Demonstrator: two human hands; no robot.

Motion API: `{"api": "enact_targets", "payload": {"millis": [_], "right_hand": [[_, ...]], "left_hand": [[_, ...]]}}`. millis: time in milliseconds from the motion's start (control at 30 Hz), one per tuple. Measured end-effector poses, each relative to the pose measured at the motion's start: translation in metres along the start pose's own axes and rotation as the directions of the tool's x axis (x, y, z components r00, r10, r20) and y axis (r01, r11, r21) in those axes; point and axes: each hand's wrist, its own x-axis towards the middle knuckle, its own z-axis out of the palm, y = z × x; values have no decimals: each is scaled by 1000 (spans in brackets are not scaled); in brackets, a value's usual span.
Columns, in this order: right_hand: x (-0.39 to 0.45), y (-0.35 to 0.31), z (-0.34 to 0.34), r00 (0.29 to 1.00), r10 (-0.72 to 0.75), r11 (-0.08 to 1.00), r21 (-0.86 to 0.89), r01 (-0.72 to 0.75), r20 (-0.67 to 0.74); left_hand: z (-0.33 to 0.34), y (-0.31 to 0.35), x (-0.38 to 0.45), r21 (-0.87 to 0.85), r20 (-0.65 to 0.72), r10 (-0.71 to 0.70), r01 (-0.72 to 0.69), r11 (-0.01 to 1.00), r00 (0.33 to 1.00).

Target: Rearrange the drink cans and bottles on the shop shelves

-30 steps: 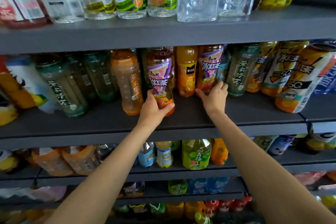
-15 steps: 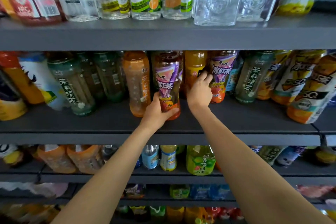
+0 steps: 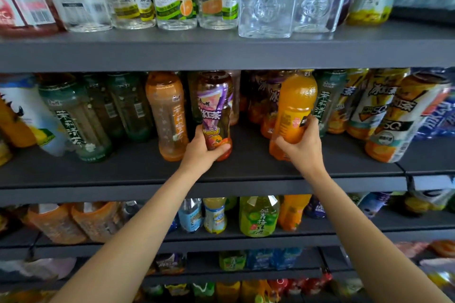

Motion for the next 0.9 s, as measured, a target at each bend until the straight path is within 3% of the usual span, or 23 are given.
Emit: {"api": "enact_targets", "payload": {"millis": [133,400,667,900], "right_hand": [[11,7,2,978,109,974,177,-141,178],[16,13,6,981,98,970,203,-132,168],[21,17,7,971,109,965,211,-154,212],[13,13,9,989,63,986,147,-83,135]], "left_hand": [[6,4,7,6,-3,-36,36,999,999],[18,4,15,249,-133,-39,72,966,990],[23,2,24,203,-136,-44,71,977,990],[35,1,13,203,-225,16,31,979,974]]}}
